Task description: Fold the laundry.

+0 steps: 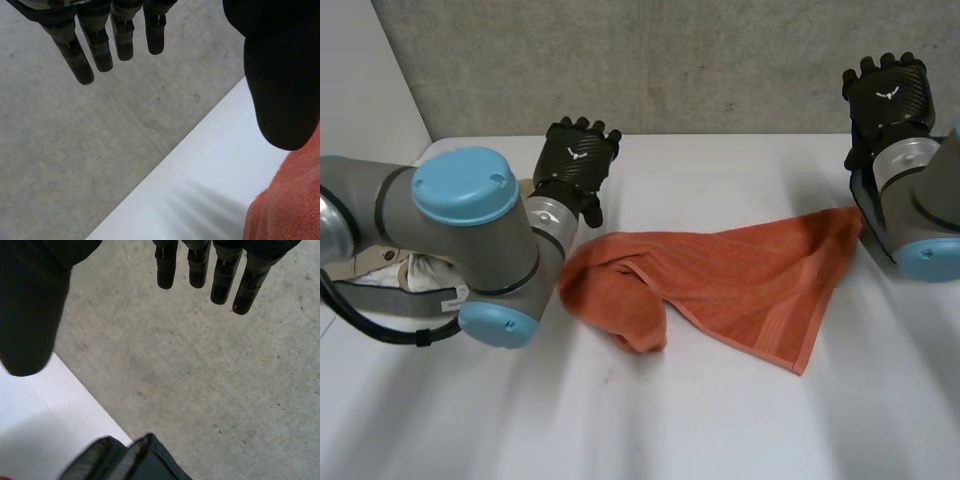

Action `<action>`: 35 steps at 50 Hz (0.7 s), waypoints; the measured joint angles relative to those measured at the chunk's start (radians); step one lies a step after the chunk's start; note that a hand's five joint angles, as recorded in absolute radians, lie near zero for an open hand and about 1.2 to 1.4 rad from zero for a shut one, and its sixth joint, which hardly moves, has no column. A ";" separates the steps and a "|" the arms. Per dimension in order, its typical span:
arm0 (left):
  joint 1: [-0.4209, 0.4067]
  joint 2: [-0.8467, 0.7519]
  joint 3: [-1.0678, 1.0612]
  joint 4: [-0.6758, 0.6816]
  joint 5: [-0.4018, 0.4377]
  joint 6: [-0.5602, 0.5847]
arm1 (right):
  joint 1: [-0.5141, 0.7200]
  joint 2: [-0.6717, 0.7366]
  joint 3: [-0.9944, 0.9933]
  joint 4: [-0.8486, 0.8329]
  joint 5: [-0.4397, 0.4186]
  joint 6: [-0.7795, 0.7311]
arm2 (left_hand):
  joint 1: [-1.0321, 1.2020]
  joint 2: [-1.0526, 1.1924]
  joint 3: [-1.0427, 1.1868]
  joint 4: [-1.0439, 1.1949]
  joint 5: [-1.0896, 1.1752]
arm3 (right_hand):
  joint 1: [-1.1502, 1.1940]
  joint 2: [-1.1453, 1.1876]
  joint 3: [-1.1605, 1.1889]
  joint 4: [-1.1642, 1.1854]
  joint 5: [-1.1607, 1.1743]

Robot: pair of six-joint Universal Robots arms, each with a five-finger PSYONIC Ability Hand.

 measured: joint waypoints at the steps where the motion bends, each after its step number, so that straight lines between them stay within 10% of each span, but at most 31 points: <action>1: -0.004 0.024 -0.021 0.001 -0.008 -0.001 | 0.001 -0.034 0.025 0.029 -0.015 0.014 | 0.000 0.000 0.000 0.000 0.000 | 0.000 0.000 0.000 0.000 0.000; 16: -0.067 0.328 -0.376 -0.085 -0.224 -0.226 | -0.014 -0.300 0.464 0.580 -0.315 0.098 | 0.096 0.077 0.072 0.084 0.093 | 0.203 0.253 0.264 0.247 0.217; 35: 0.000 0.304 -0.472 -0.280 -0.107 -0.614 | 0.000 -0.153 0.667 0.166 -0.334 0.110 | 0.096 0.082 0.074 0.088 0.094 | 0.497 0.598 0.601 0.579 0.533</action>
